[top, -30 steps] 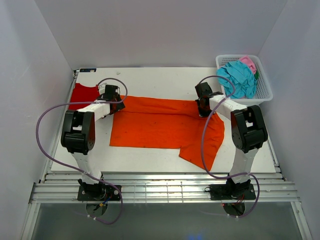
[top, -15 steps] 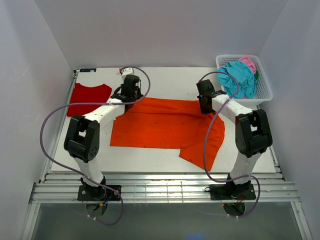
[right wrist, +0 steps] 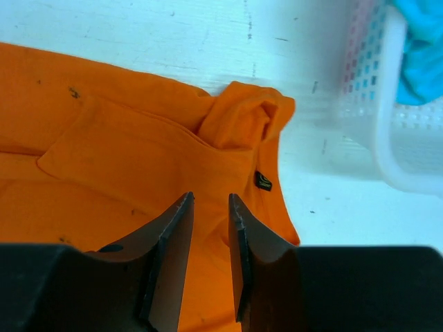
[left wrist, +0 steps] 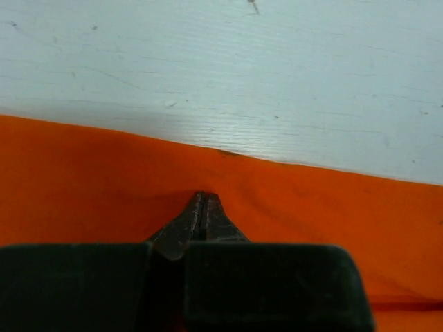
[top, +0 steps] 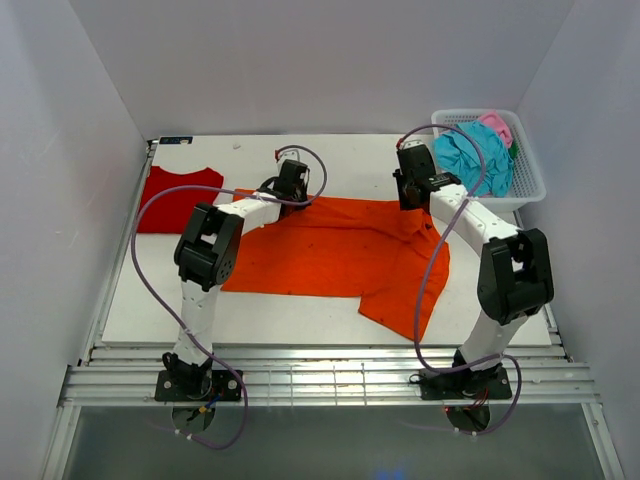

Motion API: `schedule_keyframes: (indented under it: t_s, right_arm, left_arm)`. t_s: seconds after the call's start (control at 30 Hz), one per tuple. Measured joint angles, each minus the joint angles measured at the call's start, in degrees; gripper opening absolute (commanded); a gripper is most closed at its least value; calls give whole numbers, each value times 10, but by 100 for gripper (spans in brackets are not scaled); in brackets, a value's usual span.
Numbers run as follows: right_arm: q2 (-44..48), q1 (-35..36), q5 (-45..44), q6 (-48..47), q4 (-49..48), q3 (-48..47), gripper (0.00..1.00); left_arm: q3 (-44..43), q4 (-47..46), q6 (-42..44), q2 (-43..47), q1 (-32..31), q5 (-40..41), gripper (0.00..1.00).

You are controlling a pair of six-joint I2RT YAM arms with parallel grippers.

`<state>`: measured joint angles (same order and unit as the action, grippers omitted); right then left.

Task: Fold and stack the t-shirts
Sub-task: Fold the flattened tshirt in 1/3 of the way

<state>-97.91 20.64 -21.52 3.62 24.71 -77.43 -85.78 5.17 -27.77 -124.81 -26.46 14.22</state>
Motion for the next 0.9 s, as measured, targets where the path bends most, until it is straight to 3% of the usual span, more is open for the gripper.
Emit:
schedule_keyframes:
  t_s: [0.37, 0.9]
  right_arm:
    - [-138, -1, 33, -13, -14, -76, 33]
    - [-176, -7, 21, -26, -5, -86, 34]
  left_arm:
    - [-23, 12, 9, -14, -26, 3, 0]
    - [-19, 9, 21, -14, -25, 18, 0]
